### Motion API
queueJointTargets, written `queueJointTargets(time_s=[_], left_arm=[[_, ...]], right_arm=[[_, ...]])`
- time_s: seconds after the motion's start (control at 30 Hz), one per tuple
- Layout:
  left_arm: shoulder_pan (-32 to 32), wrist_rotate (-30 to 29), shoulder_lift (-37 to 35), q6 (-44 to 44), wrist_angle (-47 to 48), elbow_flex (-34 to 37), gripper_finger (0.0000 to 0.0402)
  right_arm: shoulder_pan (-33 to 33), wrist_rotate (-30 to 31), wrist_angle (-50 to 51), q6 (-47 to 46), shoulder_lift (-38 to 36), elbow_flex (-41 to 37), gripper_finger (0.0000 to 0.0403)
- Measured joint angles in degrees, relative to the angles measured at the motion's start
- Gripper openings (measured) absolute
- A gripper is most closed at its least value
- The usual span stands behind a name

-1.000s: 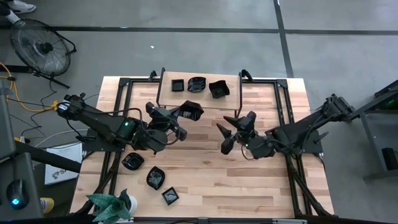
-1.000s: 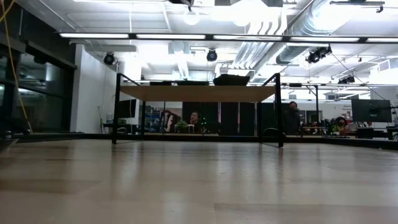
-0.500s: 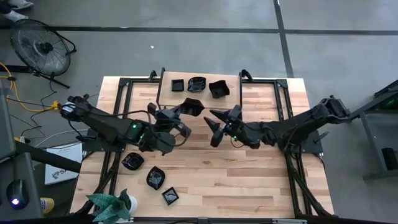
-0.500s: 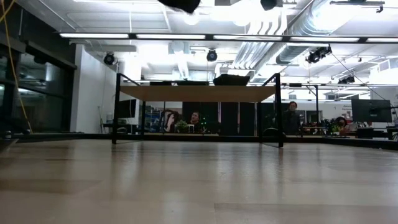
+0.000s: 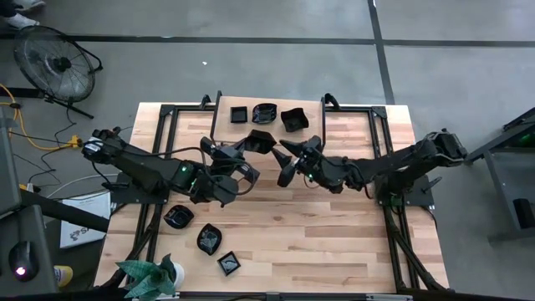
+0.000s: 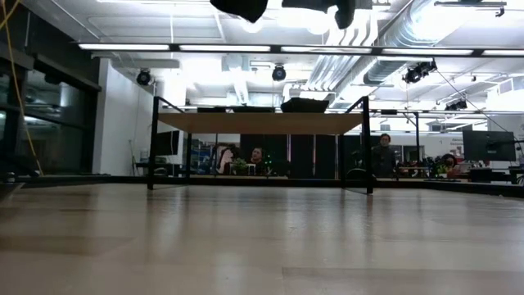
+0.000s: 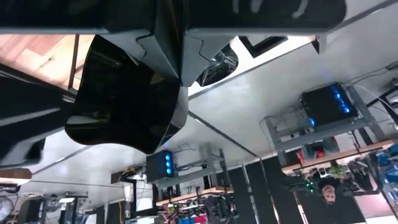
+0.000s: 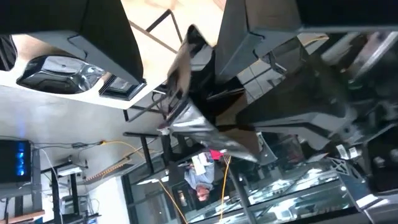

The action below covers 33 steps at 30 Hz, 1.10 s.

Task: Pick & Place Mini shaped plates
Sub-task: Stack the distorted square-shaped plate on the distorted square-shaped plate

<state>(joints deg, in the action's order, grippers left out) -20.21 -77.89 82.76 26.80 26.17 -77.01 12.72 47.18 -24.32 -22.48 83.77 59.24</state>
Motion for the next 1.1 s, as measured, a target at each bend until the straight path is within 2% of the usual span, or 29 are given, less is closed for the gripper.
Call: queueJointTargets(time_s=[0.33,0.53,0.83,1.1], left_arm=[[0.0,0.2,0.0,0.0,0.4,0.0,0.0000],[0.0,0.2,0.0,0.0,1.0,0.0,0.0000],[0.0,0.8,0.0,0.0,1.0,0.0,0.0000],[0.0,3.6,-0.1,0.0,0.9,0.0,0.0000]], right_arm=[[-2.7,-5.1,-2.9,-1.7,2.5,0.0,0.0197],[-2.7,-3.6,-3.0,-2.7,2.9,0.0,0.0187],[-3.2,-3.3,-3.3,-3.0,2.9,0.0,0.0111],[-4.2,-6.2,-3.8,-3.0,2.9,0.0,0.0030]])
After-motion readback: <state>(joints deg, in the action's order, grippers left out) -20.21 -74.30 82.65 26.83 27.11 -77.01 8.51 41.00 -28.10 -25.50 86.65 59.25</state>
